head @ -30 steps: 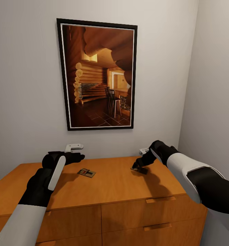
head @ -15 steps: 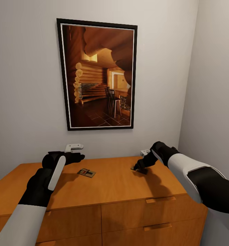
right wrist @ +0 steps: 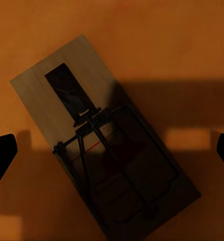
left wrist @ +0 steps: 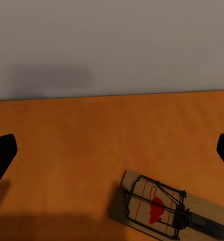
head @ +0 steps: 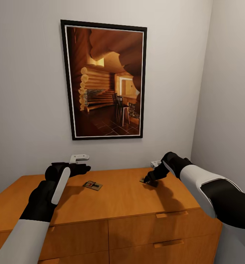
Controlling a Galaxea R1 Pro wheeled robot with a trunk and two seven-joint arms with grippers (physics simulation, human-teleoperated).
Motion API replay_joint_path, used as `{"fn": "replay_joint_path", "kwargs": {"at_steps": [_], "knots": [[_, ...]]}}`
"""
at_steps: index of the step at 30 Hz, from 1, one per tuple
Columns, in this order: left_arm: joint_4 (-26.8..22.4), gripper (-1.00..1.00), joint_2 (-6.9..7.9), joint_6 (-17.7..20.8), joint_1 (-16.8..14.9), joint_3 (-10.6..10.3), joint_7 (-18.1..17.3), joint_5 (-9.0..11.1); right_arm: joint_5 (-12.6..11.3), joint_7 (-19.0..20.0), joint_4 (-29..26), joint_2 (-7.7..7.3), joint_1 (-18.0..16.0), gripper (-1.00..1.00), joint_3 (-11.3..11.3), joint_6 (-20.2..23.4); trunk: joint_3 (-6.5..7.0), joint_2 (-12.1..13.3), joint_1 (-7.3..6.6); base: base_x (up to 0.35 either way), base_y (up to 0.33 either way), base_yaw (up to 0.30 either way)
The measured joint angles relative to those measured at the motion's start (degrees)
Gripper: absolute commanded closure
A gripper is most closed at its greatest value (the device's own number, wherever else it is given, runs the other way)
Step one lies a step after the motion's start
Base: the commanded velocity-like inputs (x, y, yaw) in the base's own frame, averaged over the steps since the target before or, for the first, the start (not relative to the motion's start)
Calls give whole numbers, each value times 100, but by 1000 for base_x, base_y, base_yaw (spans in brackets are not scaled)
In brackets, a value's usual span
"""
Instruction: Take the four mousetraps from the cabinet in the bathroom and place them on the bathroom floor. Make sure all four end up on the same floor surface, and ensure that at least two of them are either under or directly next to the same bathroom sink.
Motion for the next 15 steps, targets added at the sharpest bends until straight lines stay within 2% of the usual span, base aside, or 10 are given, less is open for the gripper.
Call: {"fn": "replay_joint_path", "kwargs": {"at_steps": [14,15], "knots": [[1,-100,0,-1,1,0,0,0,21,3,130,1,-6,-100,24,-55,2,-2,-1,0,0,0],[-1,-100,0,-1,1,0,0,0,24,2,132,1,-5,100,28,-68,2,-2,-1,0,0,0]]}}
